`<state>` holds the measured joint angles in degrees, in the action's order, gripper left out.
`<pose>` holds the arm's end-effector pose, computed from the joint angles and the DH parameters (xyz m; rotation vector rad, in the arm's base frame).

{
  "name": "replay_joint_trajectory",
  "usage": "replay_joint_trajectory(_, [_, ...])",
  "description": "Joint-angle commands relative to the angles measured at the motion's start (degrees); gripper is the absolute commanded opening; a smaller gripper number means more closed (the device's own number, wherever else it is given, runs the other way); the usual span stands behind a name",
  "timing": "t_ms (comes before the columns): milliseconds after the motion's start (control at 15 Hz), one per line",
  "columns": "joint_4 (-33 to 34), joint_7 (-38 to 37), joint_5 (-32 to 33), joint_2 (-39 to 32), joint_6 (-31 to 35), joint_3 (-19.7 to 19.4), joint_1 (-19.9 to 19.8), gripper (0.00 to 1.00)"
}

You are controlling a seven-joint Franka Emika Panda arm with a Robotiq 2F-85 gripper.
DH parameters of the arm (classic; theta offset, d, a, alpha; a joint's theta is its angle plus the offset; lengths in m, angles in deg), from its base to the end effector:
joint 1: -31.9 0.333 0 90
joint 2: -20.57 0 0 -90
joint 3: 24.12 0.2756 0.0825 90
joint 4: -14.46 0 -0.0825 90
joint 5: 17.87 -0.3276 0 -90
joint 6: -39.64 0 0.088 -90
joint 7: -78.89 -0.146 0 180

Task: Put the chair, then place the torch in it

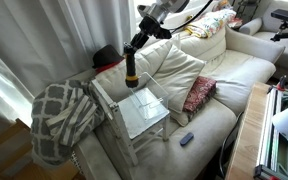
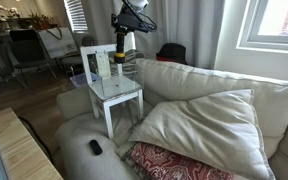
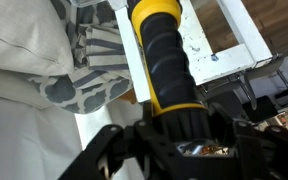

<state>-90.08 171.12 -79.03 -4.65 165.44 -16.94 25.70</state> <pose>0.5964 0.0646 0.2810 -2.1303 -1.0485 -0.7359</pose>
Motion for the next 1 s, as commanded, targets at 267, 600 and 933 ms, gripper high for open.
replay_joint_trajectory(267, [-5.15,-3.50,7.12,1.18,-0.16,-3.33,2.68,0.33])
replay_joint_trajectory(600, [-6.24,-5.10,10.92,-2.04,-0.55,-2.37,2.87,0.33])
replay_joint_trajectory(933, [-5.54,-4.92,10.78,-5.34,0.92,-1.60,3.85,0.33])
